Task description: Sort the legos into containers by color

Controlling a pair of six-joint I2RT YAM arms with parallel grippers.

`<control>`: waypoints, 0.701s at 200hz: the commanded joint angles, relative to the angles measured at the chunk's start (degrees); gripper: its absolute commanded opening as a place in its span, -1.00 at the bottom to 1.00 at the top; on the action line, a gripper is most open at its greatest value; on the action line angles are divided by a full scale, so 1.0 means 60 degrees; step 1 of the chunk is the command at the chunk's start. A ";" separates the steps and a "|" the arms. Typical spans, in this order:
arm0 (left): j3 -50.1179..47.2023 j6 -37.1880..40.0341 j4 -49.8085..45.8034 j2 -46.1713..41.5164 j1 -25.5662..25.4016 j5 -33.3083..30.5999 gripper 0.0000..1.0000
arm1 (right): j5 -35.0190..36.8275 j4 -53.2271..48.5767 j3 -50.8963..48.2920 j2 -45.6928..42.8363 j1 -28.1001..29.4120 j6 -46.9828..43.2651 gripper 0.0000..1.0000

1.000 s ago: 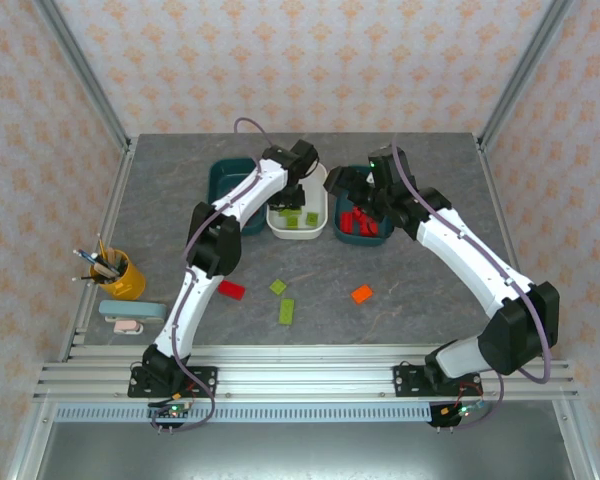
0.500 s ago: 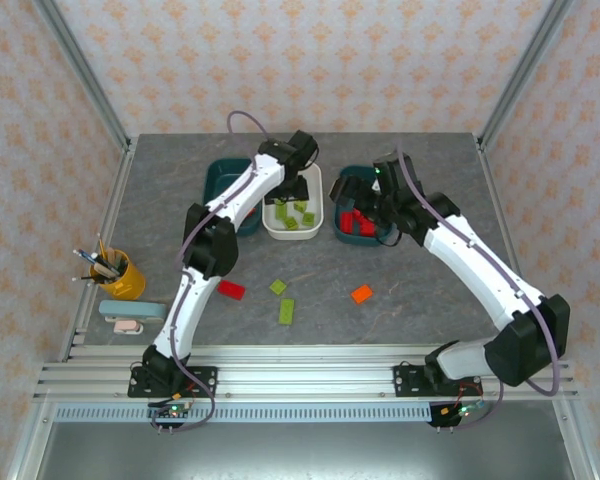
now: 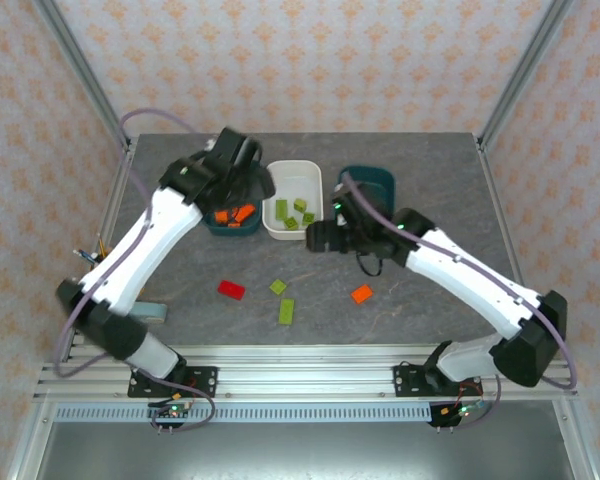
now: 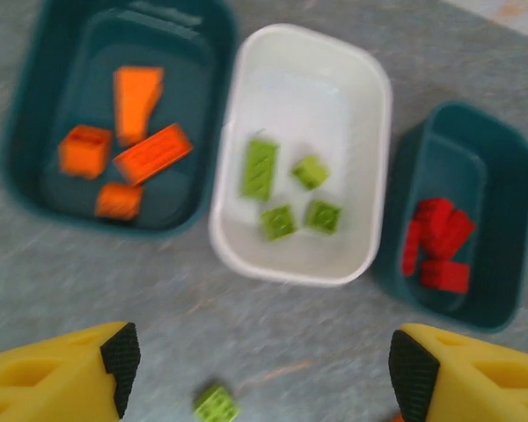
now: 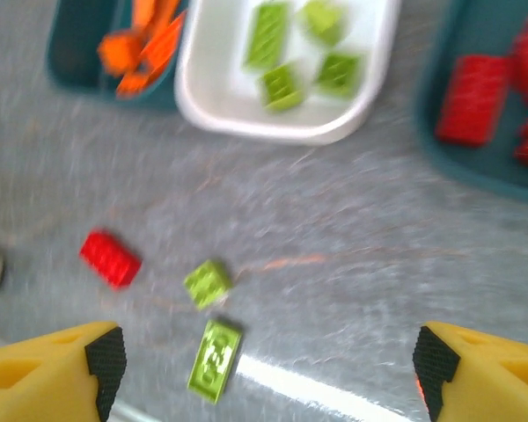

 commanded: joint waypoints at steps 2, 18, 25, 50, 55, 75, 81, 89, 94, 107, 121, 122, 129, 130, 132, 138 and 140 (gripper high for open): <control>-0.2483 -0.1179 0.0105 -0.2080 0.0014 -0.1157 0.59 | -0.0338 0.0233 0.0383 0.1216 0.1354 -0.1578 0.68; -0.4059 -0.1704 -0.0227 -0.3709 0.0009 -0.1329 0.60 | -0.0796 0.0346 0.1040 0.2387 0.2193 -0.2427 0.62; -0.4564 -0.1917 -0.0518 -0.4346 0.0003 -0.1358 0.67 | -0.0939 0.0309 0.1410 0.2984 0.2493 -0.2754 0.61; -0.5615 -0.2500 -0.1934 -0.6225 -0.0001 -0.1560 0.88 | -0.0822 0.0143 0.2783 0.4818 0.3202 -0.3571 0.62; -0.5719 -0.2617 -0.2253 -0.6548 -0.0001 -0.1612 0.88 | -0.0752 0.0055 0.3095 0.5184 0.3252 -0.3618 0.62; -0.5894 -0.3091 -0.3265 -0.7649 0.0005 -0.1861 0.88 | -0.0301 -0.0265 0.4255 0.6498 0.3279 -0.3524 0.65; -0.5907 -0.3187 -0.3470 -0.7971 -0.0003 -0.1909 0.88 | -0.0137 -0.0372 0.4582 0.6865 0.3281 -0.3508 0.66; -0.5877 -0.3308 -0.3686 -0.8280 -0.0004 -0.1989 0.90 | 0.0050 -0.0467 0.4960 0.7280 0.3275 -0.3457 0.71; -0.5850 -0.3379 -0.3818 -0.8470 -0.0002 -0.2041 0.91 | 0.0141 -0.0550 0.5190 0.7565 0.3270 -0.3455 0.74; -0.5739 -0.3530 -0.4071 -0.8749 -0.0002 -0.2131 0.91 | 0.0273 -0.0750 0.5739 0.8175 0.3270 -0.3434 0.75; -0.5595 -0.3598 -0.4276 -0.8857 0.0007 -0.2199 0.91 | 0.0381 -0.0841 0.6152 0.8646 0.3280 -0.3398 0.74; -0.5581 -0.3592 -0.4294 -0.8862 0.0001 -0.2200 0.91 | 0.0409 -0.0843 0.6184 0.8680 0.3282 -0.3386 0.74; -0.5505 -0.3606 -0.4376 -0.8874 -0.0004 -0.2225 0.91 | 0.0565 -0.0893 0.6338 0.8879 0.3266 -0.3309 0.72; -0.5499 -0.3604 -0.4388 -0.8878 -0.0004 -0.2227 0.91 | 0.0589 -0.0906 0.6358 0.8906 0.3268 -0.3305 0.72; -0.5473 -0.3602 -0.4394 -0.8880 -0.0005 -0.2229 0.91 | 0.0618 -0.0923 0.6409 0.8971 0.3258 -0.3288 0.71; -0.5426 -0.3589 -0.4426 -0.8877 0.0002 -0.2256 0.90 | 0.0652 -0.0962 0.6532 0.9113 0.3248 -0.3245 0.68; -0.5411 -0.3587 -0.4436 -0.8880 -0.0003 -0.2259 0.90 | 0.0666 -0.0977 0.6559 0.9158 0.3242 -0.3225 0.67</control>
